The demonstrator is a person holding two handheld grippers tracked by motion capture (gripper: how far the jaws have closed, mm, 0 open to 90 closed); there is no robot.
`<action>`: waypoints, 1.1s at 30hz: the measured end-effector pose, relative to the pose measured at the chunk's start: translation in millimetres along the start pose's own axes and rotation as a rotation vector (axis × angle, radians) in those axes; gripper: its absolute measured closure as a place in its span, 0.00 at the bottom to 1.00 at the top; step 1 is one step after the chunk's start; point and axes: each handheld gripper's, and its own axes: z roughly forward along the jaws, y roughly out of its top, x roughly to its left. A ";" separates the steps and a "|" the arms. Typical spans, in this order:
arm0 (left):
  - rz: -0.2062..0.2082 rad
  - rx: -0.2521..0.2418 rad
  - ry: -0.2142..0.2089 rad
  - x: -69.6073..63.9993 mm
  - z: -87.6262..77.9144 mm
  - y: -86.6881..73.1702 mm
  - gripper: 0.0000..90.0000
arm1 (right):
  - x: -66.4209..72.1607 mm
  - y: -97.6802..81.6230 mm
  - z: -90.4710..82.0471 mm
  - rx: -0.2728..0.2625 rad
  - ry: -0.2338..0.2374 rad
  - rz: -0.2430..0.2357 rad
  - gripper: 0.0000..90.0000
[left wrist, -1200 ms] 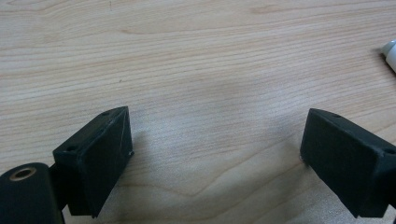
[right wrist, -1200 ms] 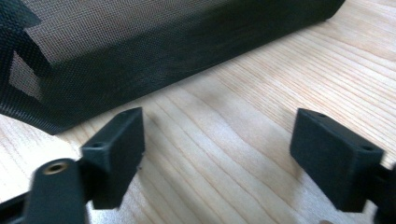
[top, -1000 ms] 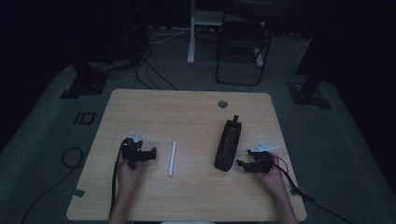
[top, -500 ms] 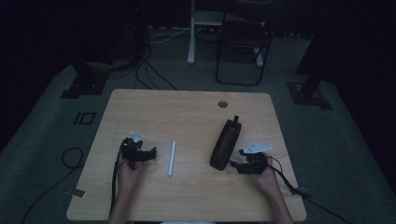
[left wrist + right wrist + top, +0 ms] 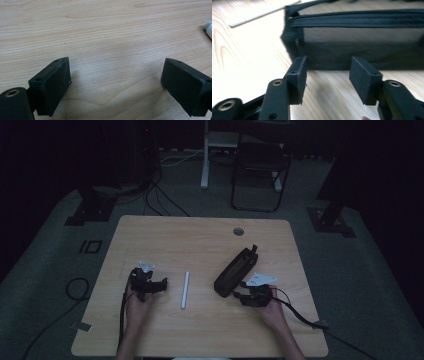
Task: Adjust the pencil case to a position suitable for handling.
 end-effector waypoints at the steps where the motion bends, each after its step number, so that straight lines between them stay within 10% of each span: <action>1: 0.000 0.000 0.000 0.0 0.0 0.0 0.11 | 0.0 0.0 0.0 0.000 0.000 0.000 0.55; 13: 0.000 0.001 0.002 -0.1 -0.3 -0.2 0.11 | 10.4 5.9 5.9 0.017 0.005 -0.064 0.50; 33: 0.034 0.012 -0.032 -11.9 -8.1 -3.8 0.18 | -39.2 -19.2 -18.8 0.056 -0.170 0.050 0.44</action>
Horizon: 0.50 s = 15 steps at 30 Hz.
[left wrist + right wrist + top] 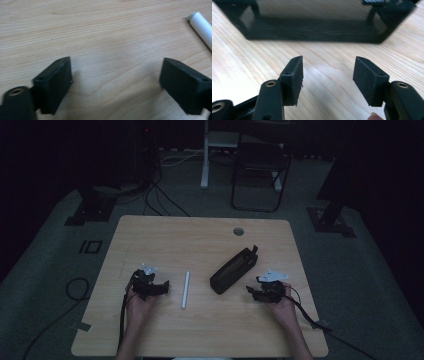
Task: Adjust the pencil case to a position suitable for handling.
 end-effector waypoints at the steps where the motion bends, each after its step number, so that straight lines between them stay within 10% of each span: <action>1: 0.003 -0.006 0.000 -1.3 -1.0 -1.0 0.21 | -1.9 -0.8 0.0 0.001 -0.002 0.006 0.44; 15: 0.003 -0.052 -0.004 -7.2 -2.4 -5.2 0.37 | -28.2 -18.3 0.8 0.031 -0.071 0.087 0.41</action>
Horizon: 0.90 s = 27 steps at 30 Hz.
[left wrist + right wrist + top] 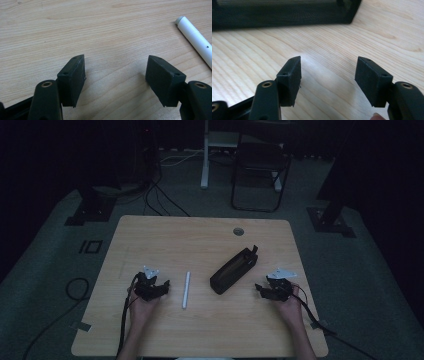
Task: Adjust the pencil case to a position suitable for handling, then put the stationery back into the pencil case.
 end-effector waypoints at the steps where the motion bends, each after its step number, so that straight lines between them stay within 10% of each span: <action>1: 0.000 0.000 0.000 0.0 0.0 0.0 0.37 | -0.9 -0.8 0.0 0.001 -0.003 0.003 0.40; 14: -0.009 0.022 -0.003 -4.7 -4.4 1.1 0.48 | -10.6 -4.1 4.1 0.004 0.014 0.061 0.35; 27: 0.003 -0.010 -0.123 -27.7 -15.6 9.9 0.54 | -10.6 -4.2 4.1 0.005 0.011 0.064 0.35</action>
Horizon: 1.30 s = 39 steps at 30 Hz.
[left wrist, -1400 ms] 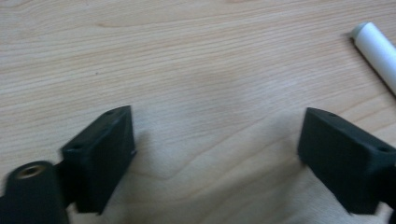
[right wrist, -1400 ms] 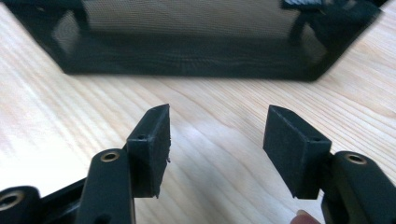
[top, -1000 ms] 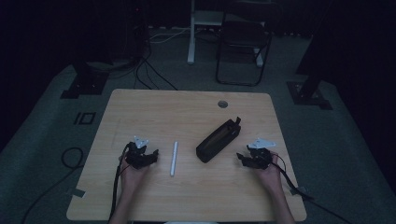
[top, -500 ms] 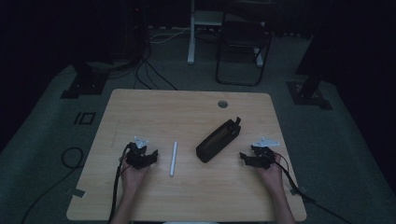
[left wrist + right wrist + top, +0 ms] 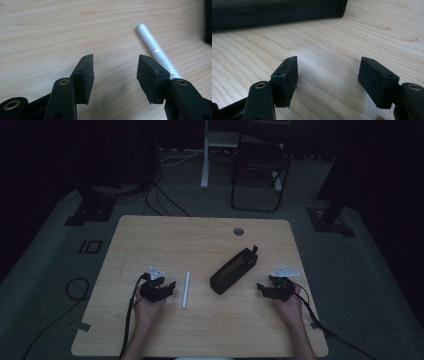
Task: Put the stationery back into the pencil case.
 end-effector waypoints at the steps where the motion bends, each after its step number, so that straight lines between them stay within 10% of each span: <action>1: 0.001 -0.001 -0.006 -1.6 0.0 0.5 0.54 | 0.0 0.0 0.0 0.000 0.000 0.000 0.35; 15: 0.041 0.013 -0.060 -34.1 6.6 5.8 0.54 | -0.1 0.0 0.0 0.001 0.001 0.000 0.35; 39: 0.114 0.085 0.002 -60.6 11.6 -8.7 0.57 | 0.0 0.1 0.3 0.001 0.006 -0.008 0.34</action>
